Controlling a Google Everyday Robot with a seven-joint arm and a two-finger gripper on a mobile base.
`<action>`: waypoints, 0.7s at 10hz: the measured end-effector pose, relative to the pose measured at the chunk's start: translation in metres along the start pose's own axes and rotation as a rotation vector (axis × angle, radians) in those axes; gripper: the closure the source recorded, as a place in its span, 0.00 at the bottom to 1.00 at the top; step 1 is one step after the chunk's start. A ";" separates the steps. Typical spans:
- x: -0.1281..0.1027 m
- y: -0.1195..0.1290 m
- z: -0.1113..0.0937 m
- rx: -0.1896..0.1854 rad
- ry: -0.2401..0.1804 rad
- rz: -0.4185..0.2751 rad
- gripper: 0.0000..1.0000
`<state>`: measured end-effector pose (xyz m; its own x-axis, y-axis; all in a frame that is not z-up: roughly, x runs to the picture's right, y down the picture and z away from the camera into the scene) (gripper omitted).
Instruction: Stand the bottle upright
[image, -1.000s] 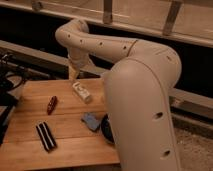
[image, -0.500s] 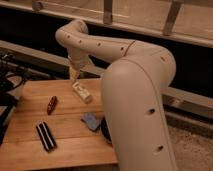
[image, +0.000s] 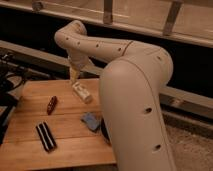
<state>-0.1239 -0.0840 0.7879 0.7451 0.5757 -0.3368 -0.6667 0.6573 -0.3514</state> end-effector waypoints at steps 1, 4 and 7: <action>-0.009 0.006 0.006 -0.020 -0.013 0.003 0.14; -0.034 0.016 0.018 -0.123 -0.175 0.063 0.14; -0.064 0.027 0.026 -0.205 -0.305 0.106 0.14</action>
<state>-0.1888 -0.0902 0.8223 0.6223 0.7741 -0.1162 -0.7076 0.4929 -0.5063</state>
